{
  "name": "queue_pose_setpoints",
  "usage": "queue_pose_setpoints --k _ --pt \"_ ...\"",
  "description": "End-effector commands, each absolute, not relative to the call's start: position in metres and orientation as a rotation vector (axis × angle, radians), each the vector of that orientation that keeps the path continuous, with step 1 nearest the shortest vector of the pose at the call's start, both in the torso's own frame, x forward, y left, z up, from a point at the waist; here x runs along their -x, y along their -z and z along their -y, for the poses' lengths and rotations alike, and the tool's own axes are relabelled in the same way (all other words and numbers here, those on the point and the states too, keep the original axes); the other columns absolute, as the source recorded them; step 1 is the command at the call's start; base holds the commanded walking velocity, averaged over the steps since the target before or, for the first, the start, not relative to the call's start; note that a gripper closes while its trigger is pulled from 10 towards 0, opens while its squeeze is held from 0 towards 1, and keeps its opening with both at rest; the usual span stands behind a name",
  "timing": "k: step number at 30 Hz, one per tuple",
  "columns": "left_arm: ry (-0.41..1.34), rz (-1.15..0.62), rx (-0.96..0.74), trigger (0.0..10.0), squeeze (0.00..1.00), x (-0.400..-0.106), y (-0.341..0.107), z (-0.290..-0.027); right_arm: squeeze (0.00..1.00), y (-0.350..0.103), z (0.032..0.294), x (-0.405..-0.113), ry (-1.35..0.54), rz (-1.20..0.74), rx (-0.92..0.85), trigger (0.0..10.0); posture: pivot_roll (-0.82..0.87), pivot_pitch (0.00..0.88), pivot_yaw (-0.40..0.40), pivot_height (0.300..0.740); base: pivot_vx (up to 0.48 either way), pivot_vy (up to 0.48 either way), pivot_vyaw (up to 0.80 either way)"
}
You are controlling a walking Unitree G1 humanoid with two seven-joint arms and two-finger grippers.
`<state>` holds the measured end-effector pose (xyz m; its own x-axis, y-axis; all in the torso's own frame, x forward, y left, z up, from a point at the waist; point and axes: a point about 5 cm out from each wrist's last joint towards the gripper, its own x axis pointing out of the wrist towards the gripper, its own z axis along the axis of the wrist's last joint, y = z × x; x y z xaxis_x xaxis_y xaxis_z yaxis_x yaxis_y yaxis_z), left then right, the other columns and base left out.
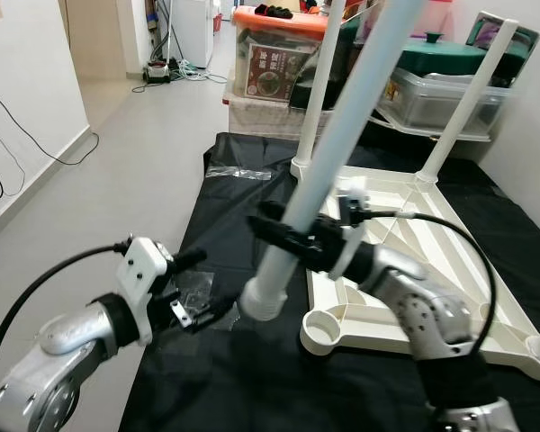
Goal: Building children table
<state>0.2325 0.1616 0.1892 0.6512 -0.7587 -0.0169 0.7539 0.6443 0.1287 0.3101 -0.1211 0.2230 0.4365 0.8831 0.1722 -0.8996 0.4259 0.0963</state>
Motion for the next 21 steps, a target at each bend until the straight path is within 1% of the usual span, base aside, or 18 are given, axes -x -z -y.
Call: queue_pose_setpoints --k 1,2,3,4,5,7,8,10,13,16,21 --pt "0.833 0.034 -0.142 10.0 0.0 -0.23 -0.186 -0.163 0.0 -0.225 0.14 -0.313 -1.071 0.109 -0.126 0.0 0.1 0.0 -0.13 0.74 0.0 0.0 0.0" --pt "0.805 0.035 -0.144 10.0 0.0 -0.23 -0.183 -0.164 0.0 -0.225 0.147 -0.315 -1.055 0.1 -0.094 0.0 0.1 0.0 -0.13 0.74 0.0 0.0 0.0" --pt "0.805 0.035 -0.144 10.0 0.0 -0.23 -0.183 -0.164 0.0 -0.225 0.147 -0.315 -1.055 0.1 -0.094 0.0 0.1 0.0 -0.13 0.74 0.0 0.0 0.0" --pt "0.729 0.044 -0.137 10.0 0.0 -0.232 -0.181 -0.17 0.0 -0.226 0.157 -0.315 -1.044 0.083 -0.041 0.0 0.09 0.0 -0.132 0.74 0.0 0.0 0.0" --pt "0.729 0.044 -0.137 10.0 0.0 -0.232 -0.181 -0.17 0.0 -0.226 0.157 -0.315 -1.044 0.083 -0.041 0.0 0.09 0.0 -0.132 0.74 0.0 0.0 0.0" --pt "0.572 0.036 -0.104 10.0 0.0 -0.236 -0.176 -0.184 0.0 -0.226 0.171 -0.315 -1.028 0.056 0.04 0.0 0.09 0.0 -0.143 0.74 0.0 0.0 0.0" --pt "0.524 0.026 -0.102 10.0 0.0 -0.237 -0.173 -0.189 0.0 -0.225 0.175 -0.314 -1.026 0.045 0.076 0.0 0.09 0.0 -0.144 0.74 0.0 0.0 0.0" --pt "0.488 0.011 -0.105 10.0 0.0 -0.237 -0.169 -0.191 0.0 -0.223 0.176 -0.313 -1.038 0.034 0.121 0.0 0.09 0.0 -0.146 0.74 0.0 0.0 0.0" --pt "0.48 0.009 -0.099 10.0 0.0 -0.237 -0.168 -0.191 0.0 -0.222 0.174 -0.311 -1.05 0.03 0.128 0.0 0.09 0.0 -0.146 0.74 0.0 0.0 0.0" --pt "0.463 0.011 -0.083 10.0 0.0 -0.237 -0.168 -0.191 0.0 -0.217 0.165 -0.304 -1.109 0.015 0.169 0.0 0.09 0.0 -0.146 0.74 0.0 0.0 0.0" --pt "0.45 0.015 -0.073 10.0 0.0 -0.238 -0.17 -0.191 0.0 -0.211 0.158 -0.3 -1.162 -0.002 0.186 0.0 0.09 0.0 -0.149 0.74 0.0 0.0 0.0"
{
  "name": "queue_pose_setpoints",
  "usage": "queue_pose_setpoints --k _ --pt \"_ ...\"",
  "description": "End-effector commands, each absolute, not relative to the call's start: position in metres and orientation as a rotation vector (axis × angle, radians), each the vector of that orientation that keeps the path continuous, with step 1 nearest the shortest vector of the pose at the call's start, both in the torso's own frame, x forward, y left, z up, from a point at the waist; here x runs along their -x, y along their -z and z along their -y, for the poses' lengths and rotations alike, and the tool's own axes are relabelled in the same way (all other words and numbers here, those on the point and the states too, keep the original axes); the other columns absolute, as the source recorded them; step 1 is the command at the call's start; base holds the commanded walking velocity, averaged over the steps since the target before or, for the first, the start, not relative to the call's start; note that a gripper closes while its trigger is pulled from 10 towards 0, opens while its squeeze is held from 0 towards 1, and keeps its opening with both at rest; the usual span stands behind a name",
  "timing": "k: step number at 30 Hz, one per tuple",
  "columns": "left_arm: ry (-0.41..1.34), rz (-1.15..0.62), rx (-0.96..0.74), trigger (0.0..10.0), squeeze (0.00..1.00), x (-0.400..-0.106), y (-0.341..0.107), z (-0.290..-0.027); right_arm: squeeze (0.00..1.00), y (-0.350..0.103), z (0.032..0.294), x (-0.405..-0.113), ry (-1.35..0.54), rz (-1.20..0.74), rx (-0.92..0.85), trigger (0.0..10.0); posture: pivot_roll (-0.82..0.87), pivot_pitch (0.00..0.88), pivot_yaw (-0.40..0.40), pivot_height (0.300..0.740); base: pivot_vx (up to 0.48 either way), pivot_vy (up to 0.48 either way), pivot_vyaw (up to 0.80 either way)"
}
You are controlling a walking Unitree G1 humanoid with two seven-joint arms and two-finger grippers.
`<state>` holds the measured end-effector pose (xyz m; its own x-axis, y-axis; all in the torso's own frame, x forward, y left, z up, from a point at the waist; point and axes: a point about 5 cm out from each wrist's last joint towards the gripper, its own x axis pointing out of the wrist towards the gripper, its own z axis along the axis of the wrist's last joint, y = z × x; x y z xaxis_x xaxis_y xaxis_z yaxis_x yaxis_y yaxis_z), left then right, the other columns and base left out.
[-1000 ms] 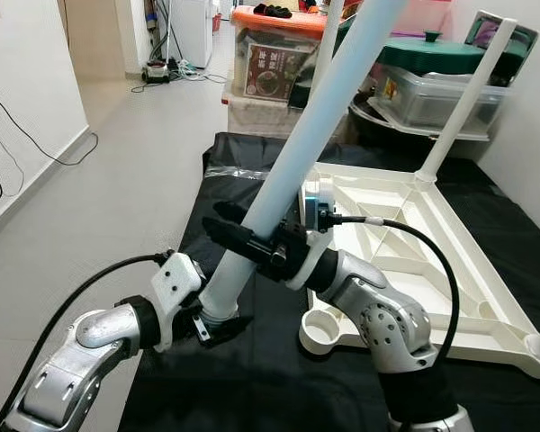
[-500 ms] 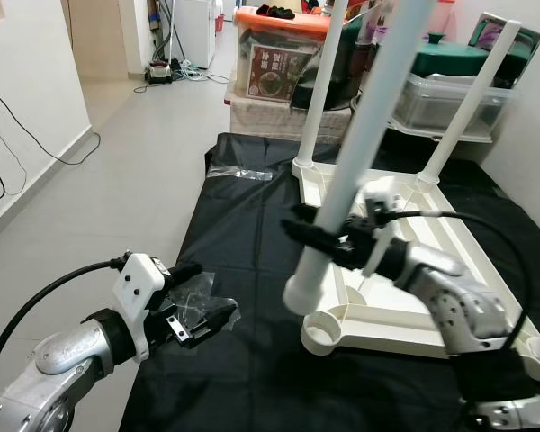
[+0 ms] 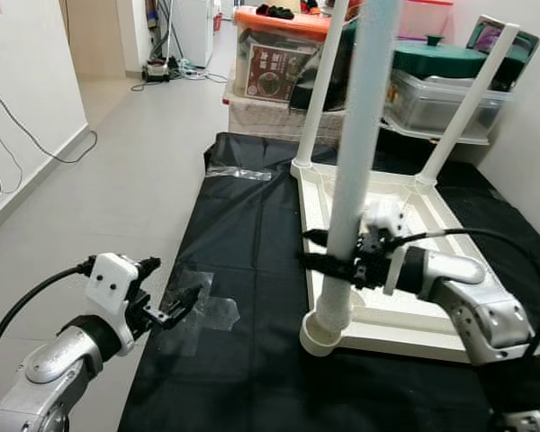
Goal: Building children table
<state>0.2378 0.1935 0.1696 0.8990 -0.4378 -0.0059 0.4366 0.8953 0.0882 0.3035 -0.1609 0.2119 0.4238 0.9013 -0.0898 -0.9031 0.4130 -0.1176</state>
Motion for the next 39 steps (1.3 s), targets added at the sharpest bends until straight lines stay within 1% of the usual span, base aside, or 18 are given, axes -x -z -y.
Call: queue_pose_setpoints --k 1,12,28,33,35,39 --pt "0.45 0.015 -0.073 10.0 0.0 -0.238 -0.17 -0.191 0.0 -0.211 0.158 -0.3 -1.162 -0.002 0.186 0.0 0.09 0.0 -0.149 0.74 0.0 0.0 0.0" --pt "0.41 0.033 -0.07 10.0 0.0 -0.24 -0.171 -0.19 0.0 -0.2 0.149 -0.295 -1.234 -0.015 0.237 0.0 0.09 0.0 -0.155 0.74 0.0 0.0 0.0" --pt "0.368 0.045 -0.05 10.0 0.0 -0.242 -0.174 -0.194 0.0 -0.188 0.135 -0.293 -1.266 -0.004 0.216 0.0 0.11 0.0 -0.161 0.74 0.0 0.0 0.0" --pt "0.354 0.044 -0.044 10.0 0.0 -0.243 -0.174 -0.195 0.0 -0.184 0.133 -0.295 -1.235 -0.002 0.179 0.0 0.11 0.0 -0.161 0.74 0.0 0.0 0.0" --pt "0.331 0.043 -0.034 10.0 0.0 -0.244 -0.173 -0.198 0.0 -0.177 0.134 -0.296 -1.187 -0.011 0.108 0.0 0.12 0.0 -0.161 0.74 0.0 0.0 0.0" --pt "0.32 0.042 -0.026 10.0 0.0 -0.245 -0.172 -0.2 0.0 -0.169 0.136 -0.294 -1.135 -0.027 0.044 0.0 0.11 0.0 -0.156 0.74 0.0 0.0 0.0"
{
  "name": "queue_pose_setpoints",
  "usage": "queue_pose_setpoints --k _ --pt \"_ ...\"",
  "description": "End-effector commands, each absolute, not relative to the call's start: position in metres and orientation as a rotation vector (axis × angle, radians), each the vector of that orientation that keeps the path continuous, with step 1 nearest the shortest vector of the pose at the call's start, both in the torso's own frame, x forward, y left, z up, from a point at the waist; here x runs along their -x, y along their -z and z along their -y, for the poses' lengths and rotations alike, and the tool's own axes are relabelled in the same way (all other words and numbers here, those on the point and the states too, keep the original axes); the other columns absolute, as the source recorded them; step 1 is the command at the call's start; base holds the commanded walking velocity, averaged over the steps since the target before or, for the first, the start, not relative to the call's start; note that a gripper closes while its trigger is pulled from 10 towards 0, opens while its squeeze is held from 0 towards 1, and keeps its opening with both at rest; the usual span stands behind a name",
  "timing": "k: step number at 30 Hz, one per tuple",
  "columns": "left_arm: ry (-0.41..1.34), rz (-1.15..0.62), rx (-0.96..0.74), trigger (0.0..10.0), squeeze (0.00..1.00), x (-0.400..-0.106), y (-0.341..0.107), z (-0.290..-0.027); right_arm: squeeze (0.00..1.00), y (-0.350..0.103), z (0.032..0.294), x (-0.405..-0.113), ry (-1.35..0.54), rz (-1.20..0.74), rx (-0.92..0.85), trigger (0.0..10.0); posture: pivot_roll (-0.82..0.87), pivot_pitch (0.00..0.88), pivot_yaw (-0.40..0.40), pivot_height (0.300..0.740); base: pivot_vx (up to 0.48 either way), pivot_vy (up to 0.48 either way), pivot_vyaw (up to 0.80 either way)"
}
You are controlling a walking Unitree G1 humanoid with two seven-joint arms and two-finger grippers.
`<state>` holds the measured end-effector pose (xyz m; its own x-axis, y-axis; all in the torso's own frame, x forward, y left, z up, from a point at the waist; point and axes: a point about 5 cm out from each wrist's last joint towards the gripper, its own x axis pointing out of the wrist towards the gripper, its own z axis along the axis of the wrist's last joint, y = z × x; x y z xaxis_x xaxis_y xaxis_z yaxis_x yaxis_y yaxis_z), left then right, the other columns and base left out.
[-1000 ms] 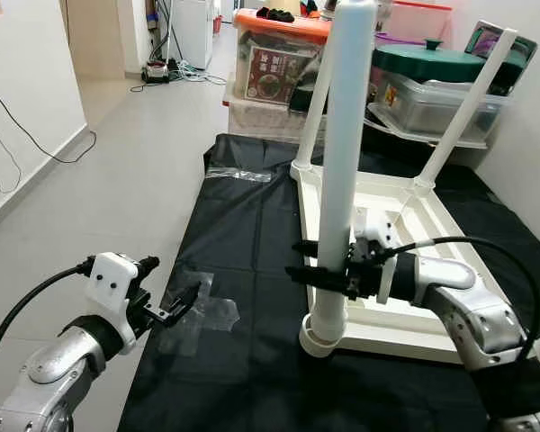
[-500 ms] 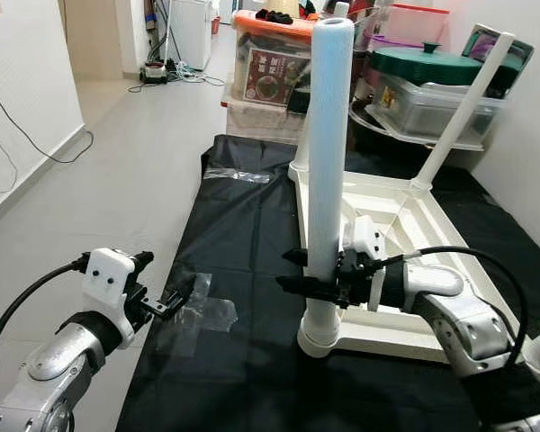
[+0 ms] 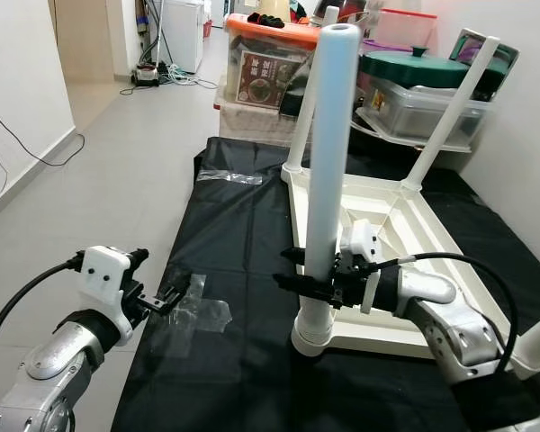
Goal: Building children table
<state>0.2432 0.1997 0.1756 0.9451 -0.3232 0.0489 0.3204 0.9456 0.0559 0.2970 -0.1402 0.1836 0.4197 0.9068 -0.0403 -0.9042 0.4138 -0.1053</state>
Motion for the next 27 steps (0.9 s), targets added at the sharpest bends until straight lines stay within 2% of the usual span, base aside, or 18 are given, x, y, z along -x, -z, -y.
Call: queue_pose_setpoints --k 1,10,14,16,19,20,21,22,24,25,27 --pt "0.319 0.041 -0.023 10.0 0.0 -0.245 -0.172 -0.2 0.0 -0.167 0.137 -0.294 -1.117 -0.034 0.027 0.0 0.11 0.0 -0.156 0.74 0.0 0.0 0.0" --pt "0.306 0.04 -0.025 10.0 0.0 -0.248 -0.172 -0.203 0.0 -0.155 0.142 -0.294 -0.99 -0.054 -0.032 0.0 0.11 0.0 -0.15 0.74 0.0 0.0 0.0" --pt "0.299 0.042 -0.023 10.0 0.0 -0.249 -0.171 -0.203 0.0 -0.143 0.136 -0.286 -0.896 -0.079 -0.041 0.0 0.1 0.0 -0.145 0.74 0.0 0.0 0.0" --pt "0.299 0.04 -0.021 10.0 0.0 -0.249 -0.17 -0.204 0.0 -0.135 0.137 -0.291 -0.753 -0.119 -0.037 0.0 0.1 0.0 -0.144 0.74 0.0 0.0 0.0" --pt "0.298 0.039 -0.021 10.0 0.0 -0.249 -0.17 -0.204 0.0 -0.134 0.137 -0.293 -0.717 -0.128 -0.037 0.0 0.1 0.0 -0.144 0.74 0.0 0.0 0.0" --pt "0.295 0.04 -0.022 10.0 0.0 -0.25 -0.17 -0.204 0.0 -0.13 0.142 -0.299 -0.586 -0.159 -0.05 0.0 0.1 0.0 -0.145 0.74 0.0 0.0 0.0" --pt "0.291 0.041 -0.023 10.0 0.0 -0.25 -0.17 -0.205 0.0 -0.124 0.154 -0.304 -0.371 -0.202 -0.033 0.0 0.11 0.0 -0.148 0.74 0.0 0.0 0.0" --pt "0.291 0.041 -0.023 10.0 0.0 -0.25 -0.17 -0.205 0.0 -0.124 0.154 -0.304 -0.371 -0.202 -0.033 0.0 0.11 0.0 -0.148 0.74 0.0 0.0 0.0" --pt "0.283 0.043 -0.024 10.0 0.0 -0.25 -0.17 -0.206 0.0 -0.113 0.174 -0.302 -0.051 -0.276 -0.023 0.0 0.11 0.0 -0.148 0.74 0.0 0.0 0.0" --pt "0.283 0.043 -0.024 10.0 0.0 -0.25 -0.17 -0.206 0.0 -0.113 0.174 -0.302 -0.051 -0.276 -0.023 0.0 0.11 0.0 -0.148 0.74 0.0 0.0 0.0" --pt "0.277 0.041 -0.026 10.0 0.0 -0.25 -0.17 -0.207 0.0 -0.109 0.18 -0.294 0.095 -0.313 -0.06 0.0 0.11 0.0 -0.147 0.74 0.0 0.0 0.0"
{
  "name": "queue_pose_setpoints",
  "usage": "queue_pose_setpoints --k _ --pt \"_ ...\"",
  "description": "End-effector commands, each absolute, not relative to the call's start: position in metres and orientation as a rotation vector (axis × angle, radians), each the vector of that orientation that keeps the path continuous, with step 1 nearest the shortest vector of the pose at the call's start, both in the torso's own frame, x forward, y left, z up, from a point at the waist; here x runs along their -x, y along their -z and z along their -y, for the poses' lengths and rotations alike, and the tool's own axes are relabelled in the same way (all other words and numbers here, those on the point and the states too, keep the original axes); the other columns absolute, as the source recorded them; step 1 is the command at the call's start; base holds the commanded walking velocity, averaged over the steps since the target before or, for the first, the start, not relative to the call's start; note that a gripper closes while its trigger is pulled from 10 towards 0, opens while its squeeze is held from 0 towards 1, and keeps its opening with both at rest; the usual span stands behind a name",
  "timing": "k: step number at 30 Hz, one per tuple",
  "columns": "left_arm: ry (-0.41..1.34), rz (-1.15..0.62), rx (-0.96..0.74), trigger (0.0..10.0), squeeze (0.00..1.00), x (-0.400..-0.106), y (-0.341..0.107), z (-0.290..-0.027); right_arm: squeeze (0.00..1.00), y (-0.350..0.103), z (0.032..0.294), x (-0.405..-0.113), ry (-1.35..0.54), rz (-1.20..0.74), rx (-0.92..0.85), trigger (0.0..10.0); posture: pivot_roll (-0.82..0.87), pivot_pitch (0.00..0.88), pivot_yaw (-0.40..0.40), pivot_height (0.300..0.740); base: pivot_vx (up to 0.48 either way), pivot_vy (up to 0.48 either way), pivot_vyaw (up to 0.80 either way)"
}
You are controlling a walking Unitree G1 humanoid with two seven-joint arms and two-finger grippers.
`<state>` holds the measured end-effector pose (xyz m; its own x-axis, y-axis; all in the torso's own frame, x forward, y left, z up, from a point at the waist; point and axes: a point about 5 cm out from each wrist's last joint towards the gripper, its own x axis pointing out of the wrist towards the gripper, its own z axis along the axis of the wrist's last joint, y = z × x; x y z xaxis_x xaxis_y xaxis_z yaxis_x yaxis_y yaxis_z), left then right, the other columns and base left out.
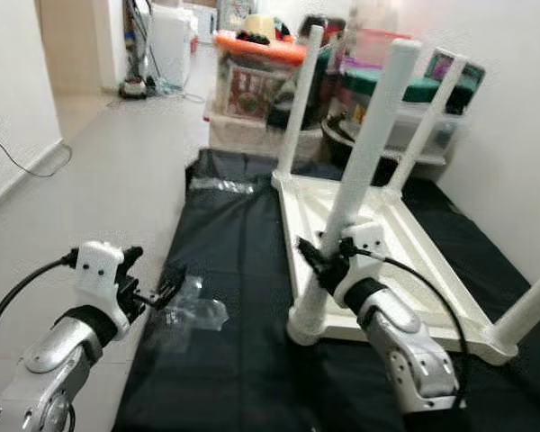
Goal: Building children table
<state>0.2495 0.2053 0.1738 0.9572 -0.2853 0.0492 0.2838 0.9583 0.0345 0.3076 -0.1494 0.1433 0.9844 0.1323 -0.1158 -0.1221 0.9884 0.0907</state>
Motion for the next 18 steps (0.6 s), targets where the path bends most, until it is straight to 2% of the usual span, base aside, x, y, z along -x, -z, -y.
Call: queue_pose_setpoints --k 1,9,17,18 --pt "0.277 0.041 -0.026 10.0 0.0 -0.25 -0.17 -0.207 0.0 -0.109 0.18 -0.294 0.095 -0.313 -0.06 0.0 0.11 0.0 -0.147 0.74 0.0 0.0 0.0" --pt "0.275 0.03 -0.031 10.0 0.0 -0.25 -0.168 -0.208 0.0 -0.115 0.179 -0.284 0.231 -0.299 -0.126 0.0 0.1 0.0 -0.141 0.74 0.0 0.0 0.0" --pt "0.278 0.028 -0.038 10.0 0.0 -0.252 -0.168 -0.208 0.0 -0.117 0.174 -0.285 0.254 -0.286 -0.212 0.0 0.1 0.0 -0.136 0.74 0.0 0.0 0.0" --pt "0.28 0.027 -0.04 10.0 0.0 -0.252 -0.168 -0.208 0.0 -0.117 0.169 -0.287 0.199 -0.288 -0.245 0.0 0.1 0.0 -0.134 0.74 0.0 0.0 0.0"
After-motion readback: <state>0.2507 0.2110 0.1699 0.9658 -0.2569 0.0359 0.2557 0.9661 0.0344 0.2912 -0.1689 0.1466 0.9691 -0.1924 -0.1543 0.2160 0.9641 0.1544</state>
